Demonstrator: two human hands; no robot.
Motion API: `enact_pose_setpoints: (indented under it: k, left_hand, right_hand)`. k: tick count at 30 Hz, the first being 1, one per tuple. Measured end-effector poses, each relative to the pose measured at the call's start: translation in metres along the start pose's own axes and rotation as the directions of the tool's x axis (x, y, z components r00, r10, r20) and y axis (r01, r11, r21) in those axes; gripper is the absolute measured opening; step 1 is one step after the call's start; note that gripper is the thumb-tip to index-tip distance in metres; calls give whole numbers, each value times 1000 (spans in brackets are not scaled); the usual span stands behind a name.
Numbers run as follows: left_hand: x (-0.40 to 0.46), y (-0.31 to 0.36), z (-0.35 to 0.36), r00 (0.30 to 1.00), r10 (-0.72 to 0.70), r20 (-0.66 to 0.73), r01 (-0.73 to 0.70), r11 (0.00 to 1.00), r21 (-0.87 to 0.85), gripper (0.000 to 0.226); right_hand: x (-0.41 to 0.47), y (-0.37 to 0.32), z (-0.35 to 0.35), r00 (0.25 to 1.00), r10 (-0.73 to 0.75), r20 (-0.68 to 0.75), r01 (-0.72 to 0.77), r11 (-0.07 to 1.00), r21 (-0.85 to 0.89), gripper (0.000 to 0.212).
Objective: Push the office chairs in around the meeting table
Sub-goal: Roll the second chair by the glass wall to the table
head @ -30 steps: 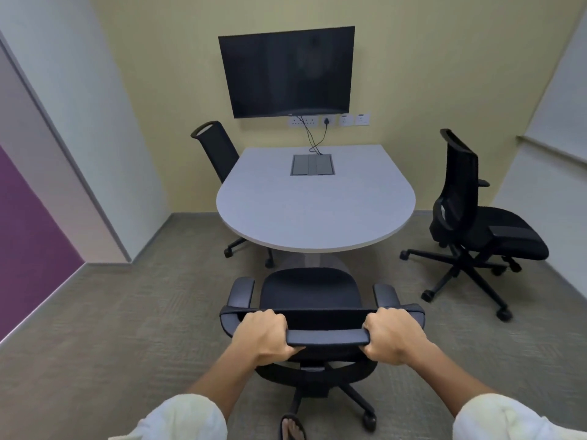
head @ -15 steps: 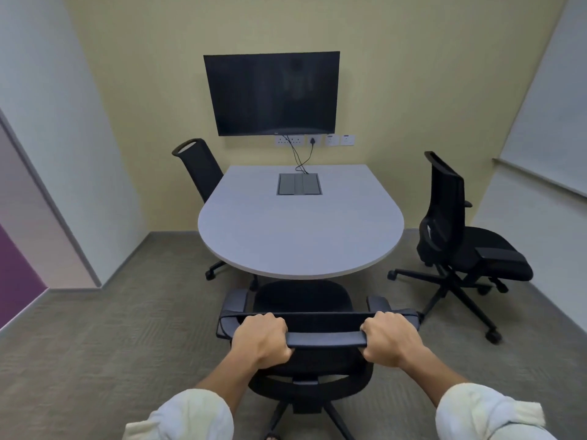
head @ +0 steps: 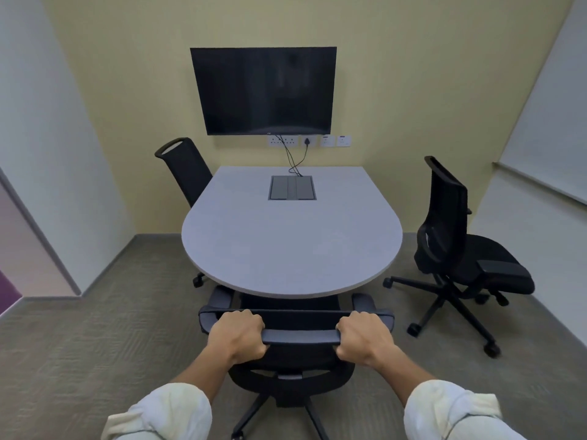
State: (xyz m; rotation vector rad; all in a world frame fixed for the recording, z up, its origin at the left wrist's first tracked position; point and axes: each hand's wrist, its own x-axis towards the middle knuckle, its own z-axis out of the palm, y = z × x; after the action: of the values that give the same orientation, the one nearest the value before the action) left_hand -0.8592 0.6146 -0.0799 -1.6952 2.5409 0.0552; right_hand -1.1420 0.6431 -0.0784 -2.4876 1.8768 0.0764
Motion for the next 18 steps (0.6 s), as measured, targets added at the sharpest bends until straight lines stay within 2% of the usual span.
enact_pose_setpoints:
  k: [12,18]
  left_hand:
    - [91,-4,-15,1000,-28,-12,28,999,-32,19]
    - [97,-2,-13,1000,-14,-15,14,1000,-24,22]
  right_hand:
    - [86,62,-4,1000,-21,-8,21,1000,9,16]
    - [92,73,-4,999,-43,-3,43,999,-31,19]
